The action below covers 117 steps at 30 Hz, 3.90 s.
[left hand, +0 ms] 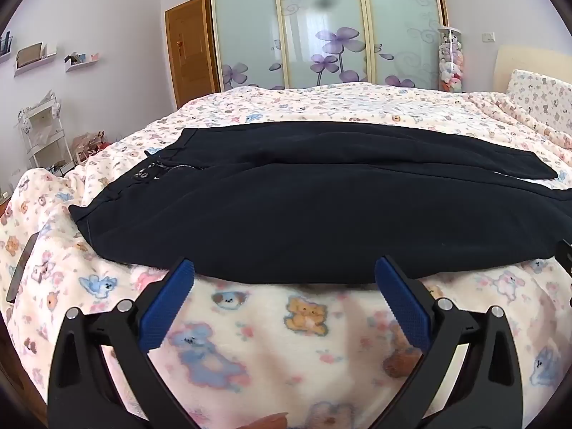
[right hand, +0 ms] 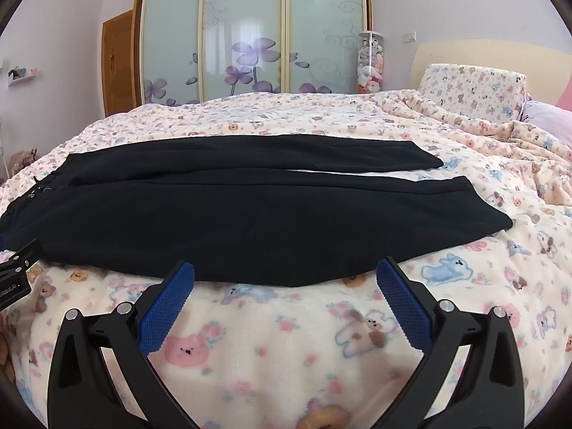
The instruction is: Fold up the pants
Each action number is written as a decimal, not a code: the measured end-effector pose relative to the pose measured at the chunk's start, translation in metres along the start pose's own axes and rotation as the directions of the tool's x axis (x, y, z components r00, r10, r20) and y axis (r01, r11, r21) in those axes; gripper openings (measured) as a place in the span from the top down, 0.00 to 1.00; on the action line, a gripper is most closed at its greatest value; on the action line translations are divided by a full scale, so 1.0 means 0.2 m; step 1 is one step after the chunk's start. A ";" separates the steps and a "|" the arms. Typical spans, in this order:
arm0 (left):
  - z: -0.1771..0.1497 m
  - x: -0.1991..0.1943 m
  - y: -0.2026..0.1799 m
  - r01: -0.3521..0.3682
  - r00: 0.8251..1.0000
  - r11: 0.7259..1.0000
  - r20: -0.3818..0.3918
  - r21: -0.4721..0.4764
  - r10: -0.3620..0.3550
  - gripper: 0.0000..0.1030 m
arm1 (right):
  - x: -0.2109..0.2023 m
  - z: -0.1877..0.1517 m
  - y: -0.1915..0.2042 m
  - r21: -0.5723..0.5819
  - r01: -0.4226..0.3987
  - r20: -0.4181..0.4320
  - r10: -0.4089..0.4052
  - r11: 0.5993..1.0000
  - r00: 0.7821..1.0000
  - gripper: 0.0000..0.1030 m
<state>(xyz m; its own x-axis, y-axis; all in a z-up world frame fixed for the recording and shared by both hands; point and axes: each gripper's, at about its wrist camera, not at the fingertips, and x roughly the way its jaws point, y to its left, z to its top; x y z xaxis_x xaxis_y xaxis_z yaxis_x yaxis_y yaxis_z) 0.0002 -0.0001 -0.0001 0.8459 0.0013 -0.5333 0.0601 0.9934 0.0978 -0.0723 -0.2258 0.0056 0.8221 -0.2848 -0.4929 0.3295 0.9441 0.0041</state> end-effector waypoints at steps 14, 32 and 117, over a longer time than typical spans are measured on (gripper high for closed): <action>0.00 0.00 0.00 0.002 1.000 1.000 0.000 -0.003 -0.002 0.02 | 0.00 0.00 0.00 -0.002 0.001 -0.002 -0.001 1.000 1.000 0.01; 0.00 0.00 0.00 0.002 1.000 1.000 0.002 -0.003 -0.002 0.02 | 0.00 0.00 0.00 -0.001 0.001 -0.003 -0.001 1.000 1.000 0.01; -0.01 0.25 -0.16 0.013 0.954 1.000 -0.300 -0.013 -0.017 0.02 | 0.37 -0.04 -0.06 -0.050 0.016 -0.395 -0.035 0.999 0.918 0.01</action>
<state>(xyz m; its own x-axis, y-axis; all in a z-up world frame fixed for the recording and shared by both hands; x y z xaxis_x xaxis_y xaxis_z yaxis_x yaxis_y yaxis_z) 0.0394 -0.0326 -0.0311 0.6465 0.0191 -0.7627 0.0644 0.9948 0.0794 -0.0188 -0.2576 -0.0371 0.5598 -0.2288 -0.7964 0.3193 0.9465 -0.0474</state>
